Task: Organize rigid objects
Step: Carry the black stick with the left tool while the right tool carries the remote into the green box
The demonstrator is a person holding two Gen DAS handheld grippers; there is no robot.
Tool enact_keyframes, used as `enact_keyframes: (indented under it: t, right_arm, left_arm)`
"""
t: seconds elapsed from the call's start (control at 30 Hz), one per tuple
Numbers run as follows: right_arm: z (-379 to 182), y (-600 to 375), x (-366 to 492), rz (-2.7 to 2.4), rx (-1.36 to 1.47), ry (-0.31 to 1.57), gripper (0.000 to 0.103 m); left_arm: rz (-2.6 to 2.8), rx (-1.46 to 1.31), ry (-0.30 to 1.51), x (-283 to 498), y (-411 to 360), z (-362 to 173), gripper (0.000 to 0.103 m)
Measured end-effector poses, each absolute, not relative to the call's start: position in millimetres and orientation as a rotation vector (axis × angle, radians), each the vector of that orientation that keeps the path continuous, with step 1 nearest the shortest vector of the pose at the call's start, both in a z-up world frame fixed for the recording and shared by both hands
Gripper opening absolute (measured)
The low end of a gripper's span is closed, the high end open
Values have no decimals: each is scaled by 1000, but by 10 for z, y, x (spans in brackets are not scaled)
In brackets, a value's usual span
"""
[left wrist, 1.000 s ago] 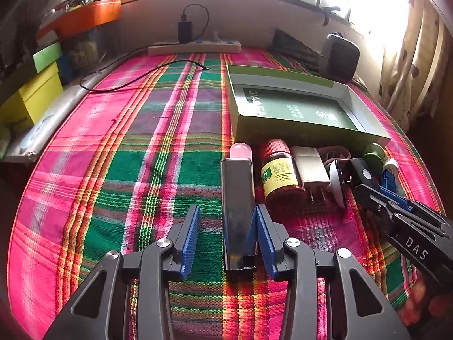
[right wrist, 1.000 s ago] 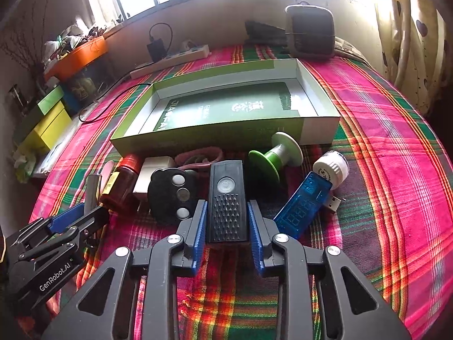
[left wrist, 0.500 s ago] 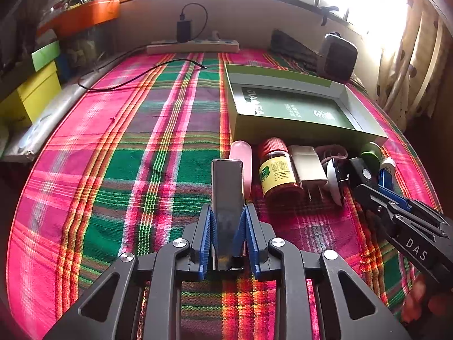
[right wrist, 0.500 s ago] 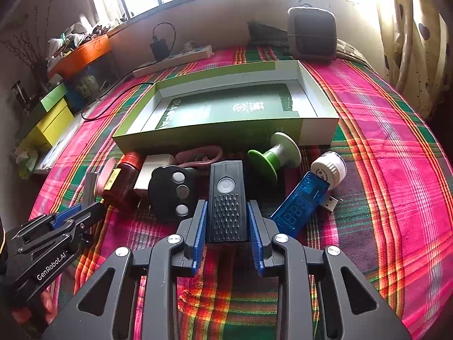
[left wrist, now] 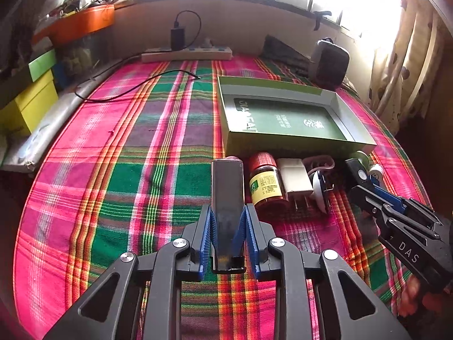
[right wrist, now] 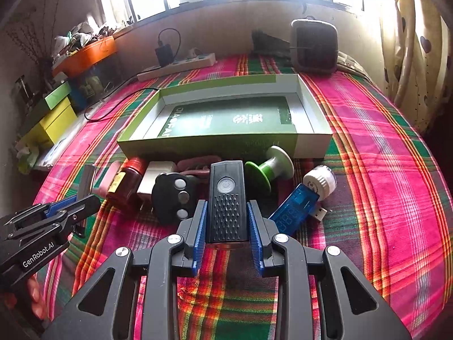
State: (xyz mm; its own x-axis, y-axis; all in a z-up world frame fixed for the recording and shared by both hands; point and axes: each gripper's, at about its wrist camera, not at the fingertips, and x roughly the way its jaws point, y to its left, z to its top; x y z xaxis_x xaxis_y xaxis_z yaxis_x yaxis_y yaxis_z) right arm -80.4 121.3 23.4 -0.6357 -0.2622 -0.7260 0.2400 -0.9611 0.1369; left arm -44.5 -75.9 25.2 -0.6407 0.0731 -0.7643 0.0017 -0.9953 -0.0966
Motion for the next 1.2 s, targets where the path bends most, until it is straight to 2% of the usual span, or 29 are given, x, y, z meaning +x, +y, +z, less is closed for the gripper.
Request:
enact_keyframes:
  t: [0.83,1.2]
  right_arm:
    - [700,1386,-1288,-2619,1114,-50,29]
    - [681,1475,-1842,-2613,1170,-31,29]
  left_arm:
    - [2743,-1251,-140,-1060,-622,713,22]
    - [2710,-1299,-147,-1615,-571,626,22]
